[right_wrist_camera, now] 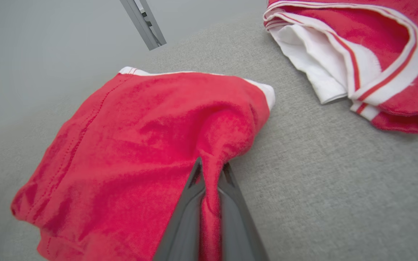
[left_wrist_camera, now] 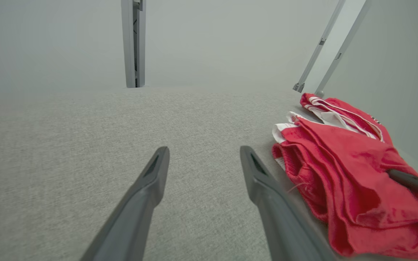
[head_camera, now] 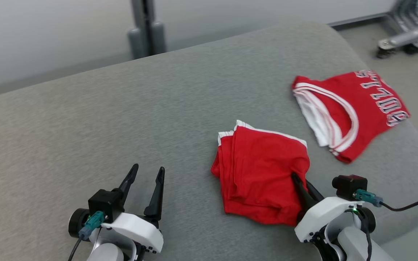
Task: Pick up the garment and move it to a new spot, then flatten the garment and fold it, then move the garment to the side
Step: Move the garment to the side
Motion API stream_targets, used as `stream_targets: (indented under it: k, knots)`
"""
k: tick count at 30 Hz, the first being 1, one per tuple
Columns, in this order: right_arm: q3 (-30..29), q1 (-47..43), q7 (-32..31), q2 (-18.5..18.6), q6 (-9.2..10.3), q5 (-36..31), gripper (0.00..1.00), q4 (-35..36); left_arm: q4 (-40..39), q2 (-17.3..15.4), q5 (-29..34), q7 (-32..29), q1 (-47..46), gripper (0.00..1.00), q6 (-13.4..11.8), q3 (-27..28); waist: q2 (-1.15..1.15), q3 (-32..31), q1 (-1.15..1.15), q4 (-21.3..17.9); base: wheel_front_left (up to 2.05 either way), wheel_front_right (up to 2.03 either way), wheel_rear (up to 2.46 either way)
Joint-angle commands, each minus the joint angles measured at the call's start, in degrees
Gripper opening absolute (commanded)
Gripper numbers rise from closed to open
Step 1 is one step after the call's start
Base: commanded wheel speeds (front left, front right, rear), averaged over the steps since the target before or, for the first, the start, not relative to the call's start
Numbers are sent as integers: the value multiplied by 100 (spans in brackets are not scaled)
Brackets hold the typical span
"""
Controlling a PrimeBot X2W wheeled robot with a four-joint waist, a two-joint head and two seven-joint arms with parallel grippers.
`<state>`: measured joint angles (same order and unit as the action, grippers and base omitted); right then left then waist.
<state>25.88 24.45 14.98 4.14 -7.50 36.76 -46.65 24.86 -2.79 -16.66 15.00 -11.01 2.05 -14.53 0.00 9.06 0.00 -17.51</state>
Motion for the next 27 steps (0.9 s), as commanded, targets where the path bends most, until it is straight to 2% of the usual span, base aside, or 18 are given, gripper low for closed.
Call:
stream_targets:
  k: [1,7,10,15,22,27]
  knots:
    - [44,-51,24,48,1,-12,0,49,28,-29,3,24,-68,100,23,-21,0,12,0,-531,0,0,0]
    - [301,205,26,297,2,-133,0,145,43,-33,74,24,-185,100,42,-137,0,183,0,-606,0,0,0]
    - [373,455,26,565,2,-302,0,141,39,-33,111,25,-226,100,59,-152,0,301,0,-467,0,0,0]
    - [370,1086,25,1217,2,-650,0,-103,61,-24,220,25,-290,100,84,-101,0,503,0,-99,0,0,0]
    - [93,2086,6,2023,2,-1074,0,-1120,20,-27,364,25,-428,100,135,-28,0,801,0,517,0,0,0]
    - [-281,2628,-33,2401,3,-1393,0,-2196,14,-26,417,25,-522,100,154,-10,0,953,0,890,0,0,0]
